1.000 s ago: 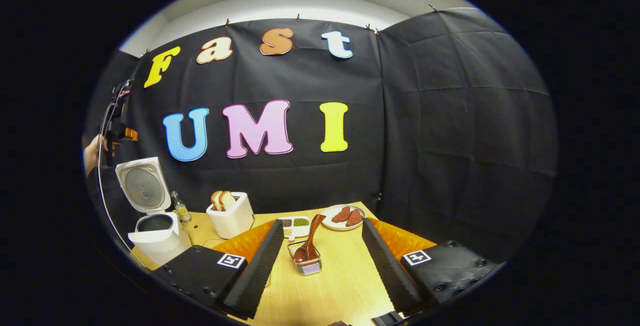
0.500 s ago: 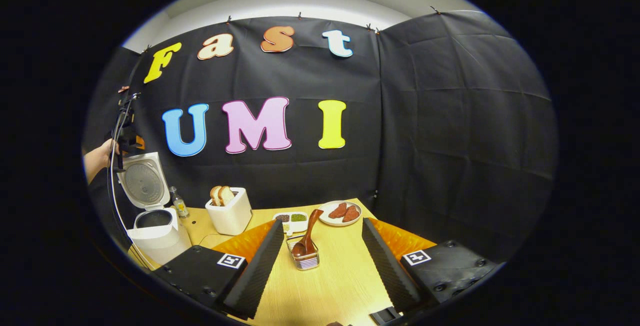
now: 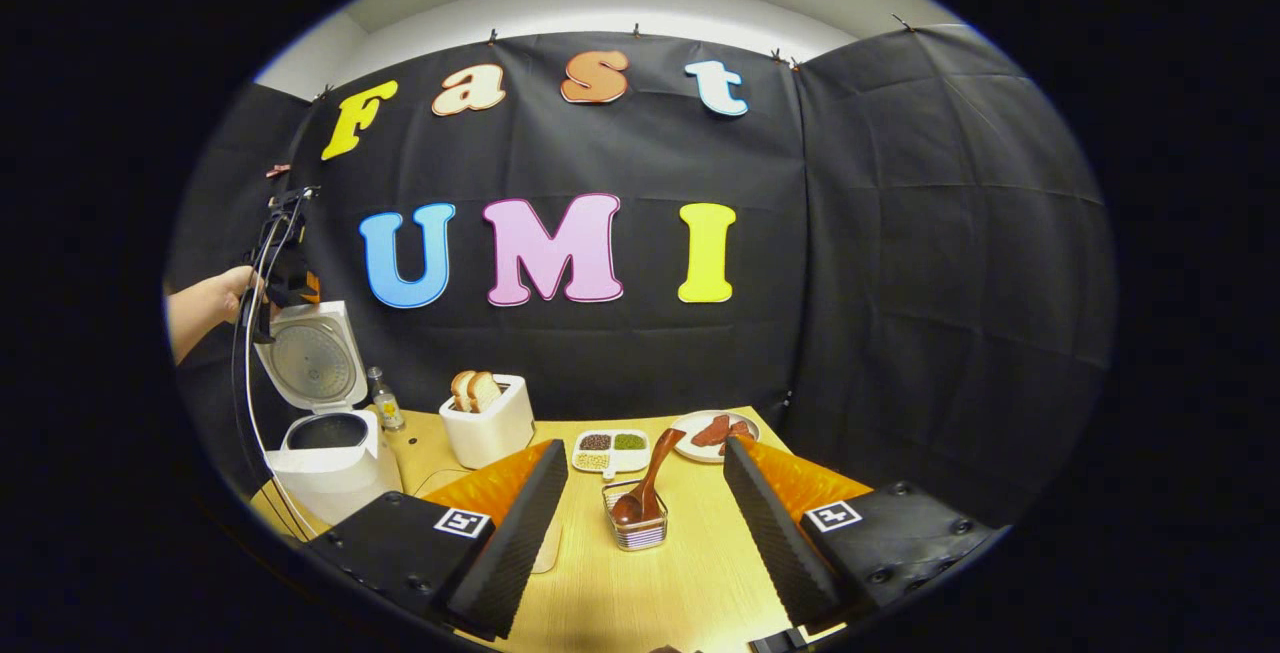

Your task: Close the left gripper, press the button to open the rice cooker; take a wooden spoon from the chopstick holder with the right hand, scoop a spoonful of rice and pour it into the rice cooker, then put the wooden spoon back into the chopstick holder.

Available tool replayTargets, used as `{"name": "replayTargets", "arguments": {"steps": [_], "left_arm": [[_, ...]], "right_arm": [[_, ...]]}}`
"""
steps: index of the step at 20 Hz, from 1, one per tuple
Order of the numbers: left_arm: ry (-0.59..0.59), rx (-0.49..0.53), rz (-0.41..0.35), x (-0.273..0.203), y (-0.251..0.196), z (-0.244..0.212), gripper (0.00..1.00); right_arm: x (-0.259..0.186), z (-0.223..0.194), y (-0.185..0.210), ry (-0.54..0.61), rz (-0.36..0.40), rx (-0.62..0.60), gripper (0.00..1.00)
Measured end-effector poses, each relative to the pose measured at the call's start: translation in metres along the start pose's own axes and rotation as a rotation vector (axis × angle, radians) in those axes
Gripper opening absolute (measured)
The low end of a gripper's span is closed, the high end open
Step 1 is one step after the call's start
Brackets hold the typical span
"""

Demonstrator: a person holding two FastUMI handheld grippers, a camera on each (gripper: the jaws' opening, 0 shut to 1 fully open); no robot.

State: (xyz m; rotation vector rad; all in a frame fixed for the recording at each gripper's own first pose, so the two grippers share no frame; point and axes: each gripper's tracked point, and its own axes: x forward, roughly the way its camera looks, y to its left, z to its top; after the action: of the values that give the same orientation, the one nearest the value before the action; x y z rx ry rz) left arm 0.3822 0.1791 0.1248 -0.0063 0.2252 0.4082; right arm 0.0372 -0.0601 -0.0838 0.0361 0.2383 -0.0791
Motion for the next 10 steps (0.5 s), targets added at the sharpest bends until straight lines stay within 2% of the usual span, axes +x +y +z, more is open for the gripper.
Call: {"name": "replayTargets", "arguments": {"steps": [5,10], "left_arm": [[0.040,0.006,0.007,-0.042,-0.011,-0.047,0.98],[0.125,-0.019,0.000,-0.072,-0.019,-0.121,0.98]], "right_arm": [[0.011,-0.007,-0.007,0.026,0.028,0.039,0.98],[0.014,-0.018,-0.010,0.055,0.094,0.076,0.98]]}}
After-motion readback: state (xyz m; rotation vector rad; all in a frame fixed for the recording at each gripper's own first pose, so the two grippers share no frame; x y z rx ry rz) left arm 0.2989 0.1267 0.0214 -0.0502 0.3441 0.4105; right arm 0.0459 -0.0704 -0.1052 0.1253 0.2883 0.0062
